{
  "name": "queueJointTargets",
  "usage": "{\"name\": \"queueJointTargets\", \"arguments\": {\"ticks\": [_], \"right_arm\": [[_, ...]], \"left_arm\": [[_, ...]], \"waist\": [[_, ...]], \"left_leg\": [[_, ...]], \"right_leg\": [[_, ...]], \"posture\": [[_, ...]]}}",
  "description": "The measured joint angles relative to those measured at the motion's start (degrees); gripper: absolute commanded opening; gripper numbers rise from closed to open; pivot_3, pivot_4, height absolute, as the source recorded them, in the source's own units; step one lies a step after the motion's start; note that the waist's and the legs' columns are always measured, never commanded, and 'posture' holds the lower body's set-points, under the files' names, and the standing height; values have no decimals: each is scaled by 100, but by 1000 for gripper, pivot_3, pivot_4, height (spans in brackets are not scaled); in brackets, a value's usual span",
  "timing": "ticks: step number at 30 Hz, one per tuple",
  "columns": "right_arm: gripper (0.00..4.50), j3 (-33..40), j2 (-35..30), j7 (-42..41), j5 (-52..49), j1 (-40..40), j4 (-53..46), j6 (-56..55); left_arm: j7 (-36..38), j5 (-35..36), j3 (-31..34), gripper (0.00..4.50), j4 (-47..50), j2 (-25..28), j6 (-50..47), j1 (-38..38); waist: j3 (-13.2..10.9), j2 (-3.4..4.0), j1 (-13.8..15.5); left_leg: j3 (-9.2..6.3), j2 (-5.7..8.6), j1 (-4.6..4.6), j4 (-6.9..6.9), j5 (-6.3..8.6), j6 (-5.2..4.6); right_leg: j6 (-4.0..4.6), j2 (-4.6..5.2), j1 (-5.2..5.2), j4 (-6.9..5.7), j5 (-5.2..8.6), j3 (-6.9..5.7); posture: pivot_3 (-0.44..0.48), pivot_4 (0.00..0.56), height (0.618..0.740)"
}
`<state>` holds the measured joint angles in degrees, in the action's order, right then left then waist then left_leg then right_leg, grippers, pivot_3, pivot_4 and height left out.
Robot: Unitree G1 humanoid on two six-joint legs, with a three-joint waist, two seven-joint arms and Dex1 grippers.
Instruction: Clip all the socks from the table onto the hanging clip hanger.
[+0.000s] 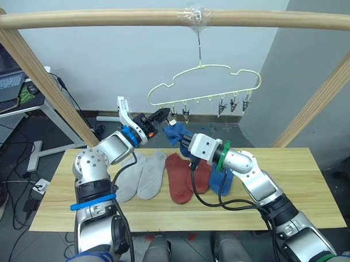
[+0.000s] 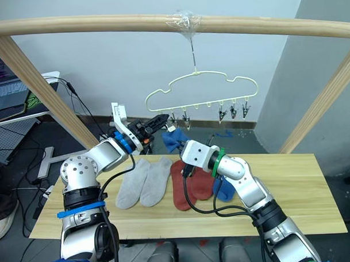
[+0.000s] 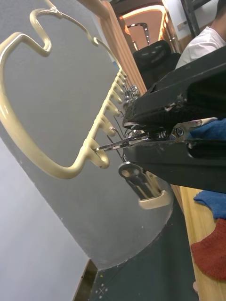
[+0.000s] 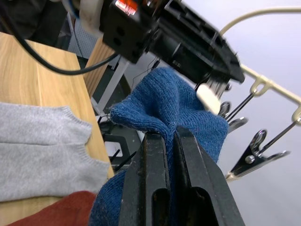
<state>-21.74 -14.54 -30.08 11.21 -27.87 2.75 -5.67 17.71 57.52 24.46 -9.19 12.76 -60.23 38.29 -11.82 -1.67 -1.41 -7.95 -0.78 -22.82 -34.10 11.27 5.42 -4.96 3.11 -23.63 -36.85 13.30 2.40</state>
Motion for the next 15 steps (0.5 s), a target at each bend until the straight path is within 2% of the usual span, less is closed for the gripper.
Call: {"name": "queueJointTargets", "arguments": {"ticks": [15], "right_arm": [[22, 45, -120, -215, -241, 239, -247, -101]], "left_arm": [[73, 95, 121, 162, -82, 135, 74, 10]], "waist": [[0, 0, -9]], "left_leg": [[1, 0, 1, 1, 0, -1]], "right_leg": [[0, 0, 0, 0, 0, 1]], "posture": [[77, 187, 740]]}}
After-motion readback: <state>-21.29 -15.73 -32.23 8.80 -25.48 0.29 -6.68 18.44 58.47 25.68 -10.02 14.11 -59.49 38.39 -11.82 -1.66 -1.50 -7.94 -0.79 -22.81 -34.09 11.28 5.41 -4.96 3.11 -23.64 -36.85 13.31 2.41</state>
